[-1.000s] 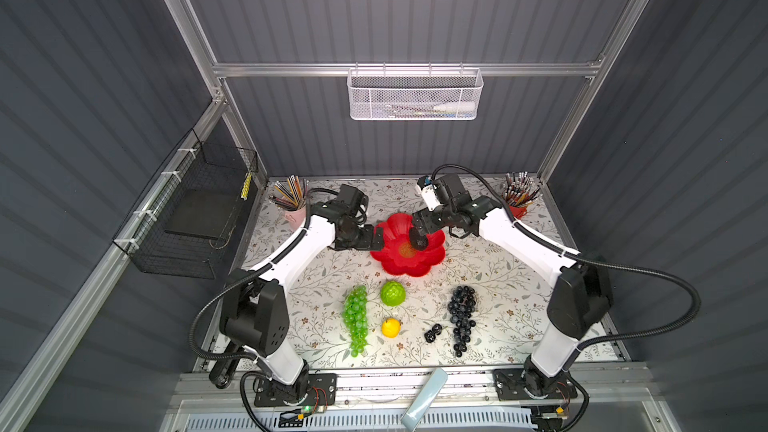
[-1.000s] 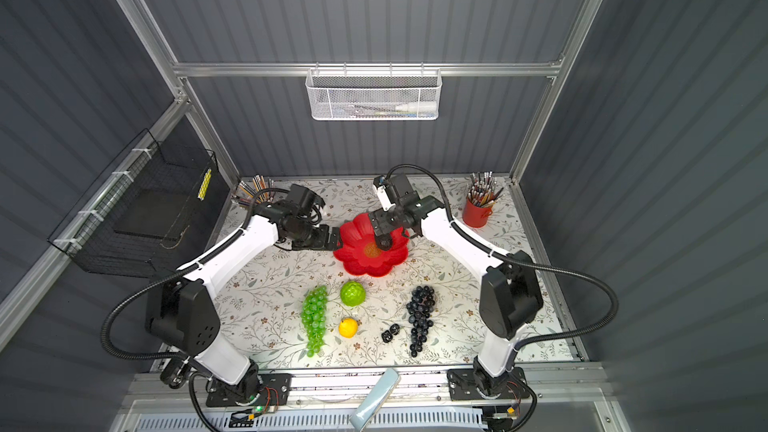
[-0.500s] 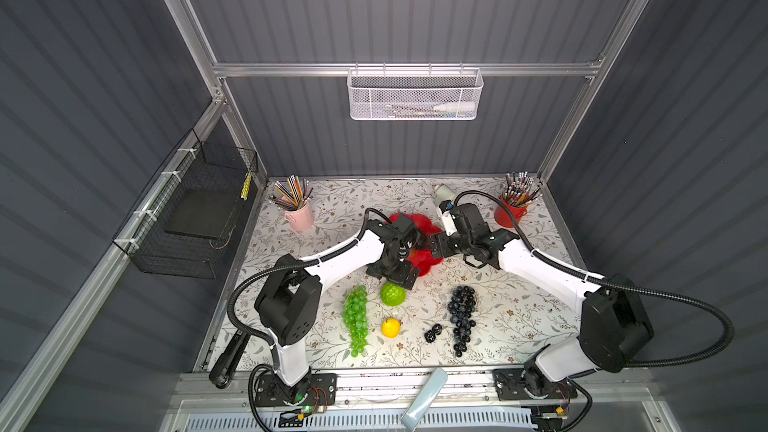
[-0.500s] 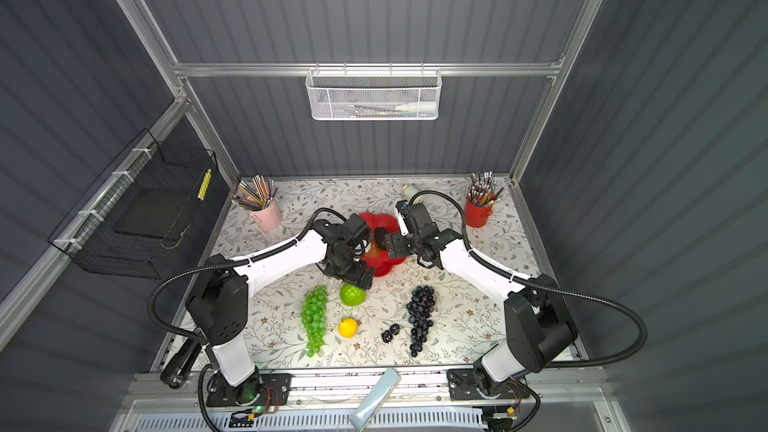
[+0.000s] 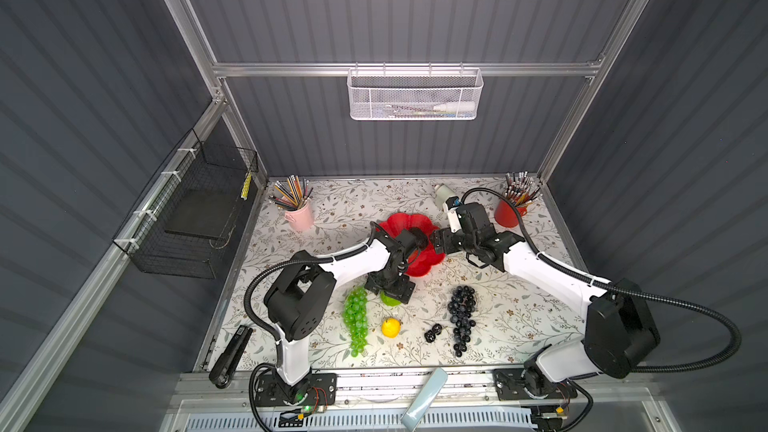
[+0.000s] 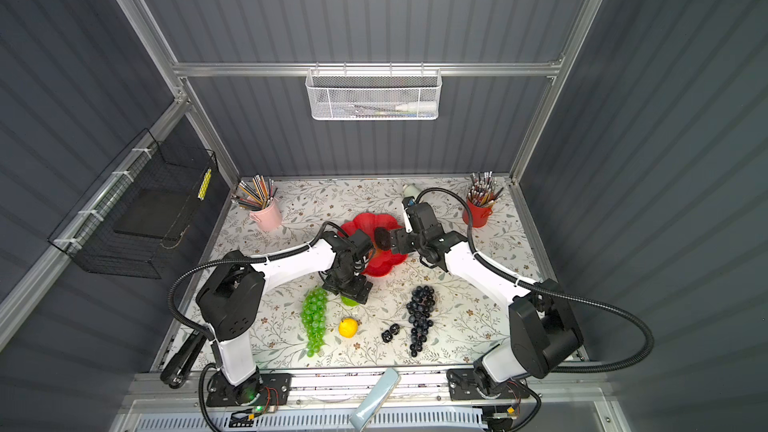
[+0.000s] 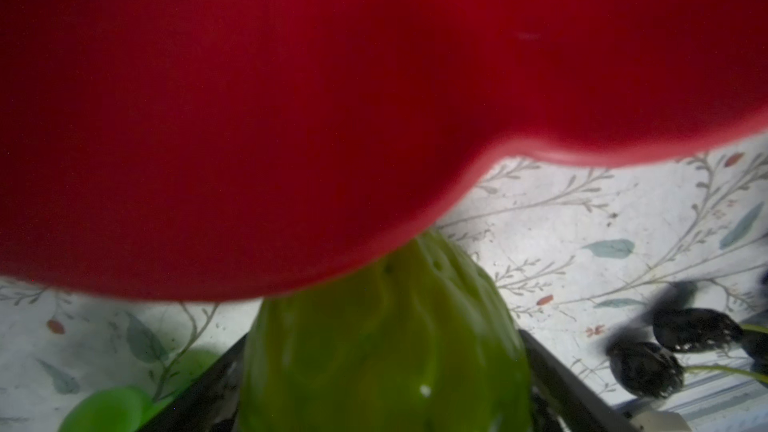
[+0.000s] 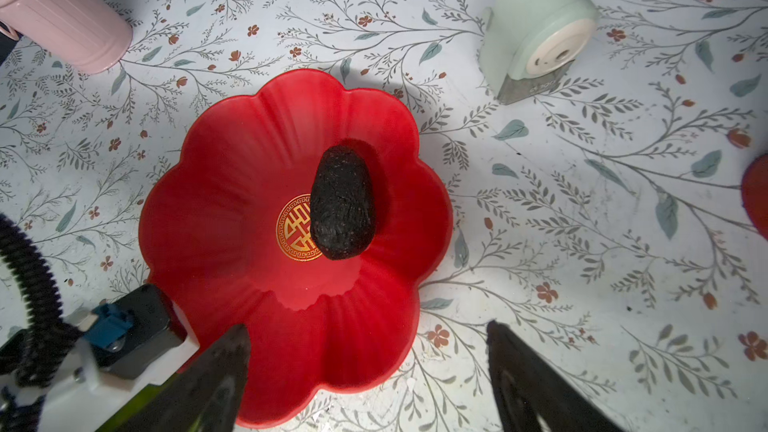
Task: Place and organize the fake fruits in the fruit bowl
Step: 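Lift the green custard apple with the left gripper and lower it into the bowl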
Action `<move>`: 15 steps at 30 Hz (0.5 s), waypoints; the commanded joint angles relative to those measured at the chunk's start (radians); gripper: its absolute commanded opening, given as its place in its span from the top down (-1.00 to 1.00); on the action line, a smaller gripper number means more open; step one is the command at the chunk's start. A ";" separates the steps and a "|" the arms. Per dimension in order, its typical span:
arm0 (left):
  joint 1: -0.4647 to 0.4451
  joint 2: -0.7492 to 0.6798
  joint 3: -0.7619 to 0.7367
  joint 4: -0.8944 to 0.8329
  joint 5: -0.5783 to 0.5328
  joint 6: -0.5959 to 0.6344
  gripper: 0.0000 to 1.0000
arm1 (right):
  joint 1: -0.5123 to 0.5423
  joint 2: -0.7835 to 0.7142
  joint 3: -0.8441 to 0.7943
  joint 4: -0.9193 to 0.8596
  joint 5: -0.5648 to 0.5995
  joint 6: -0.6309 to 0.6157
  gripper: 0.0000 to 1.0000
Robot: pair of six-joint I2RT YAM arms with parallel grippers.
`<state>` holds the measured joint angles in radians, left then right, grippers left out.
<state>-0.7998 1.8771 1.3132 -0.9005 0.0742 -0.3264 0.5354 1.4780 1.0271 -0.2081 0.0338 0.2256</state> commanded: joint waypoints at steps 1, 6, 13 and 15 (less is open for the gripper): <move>-0.004 0.010 -0.015 0.015 0.007 -0.010 -0.76 | -0.001 -0.014 -0.016 0.006 0.009 0.010 -0.79; -0.004 0.008 -0.029 0.021 0.009 -0.014 -0.54 | 0.000 -0.006 -0.022 0.014 -0.001 0.022 -0.79; -0.003 -0.014 -0.037 0.012 0.010 -0.017 -0.04 | 0.000 -0.008 -0.024 0.014 -0.012 0.028 -0.78; -0.004 -0.033 -0.027 -0.005 0.010 -0.011 0.06 | 0.000 -0.016 -0.030 0.005 -0.019 0.024 -0.78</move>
<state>-0.7998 1.8732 1.3003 -0.8715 0.0784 -0.3370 0.5354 1.4780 1.0138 -0.1947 0.0261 0.2443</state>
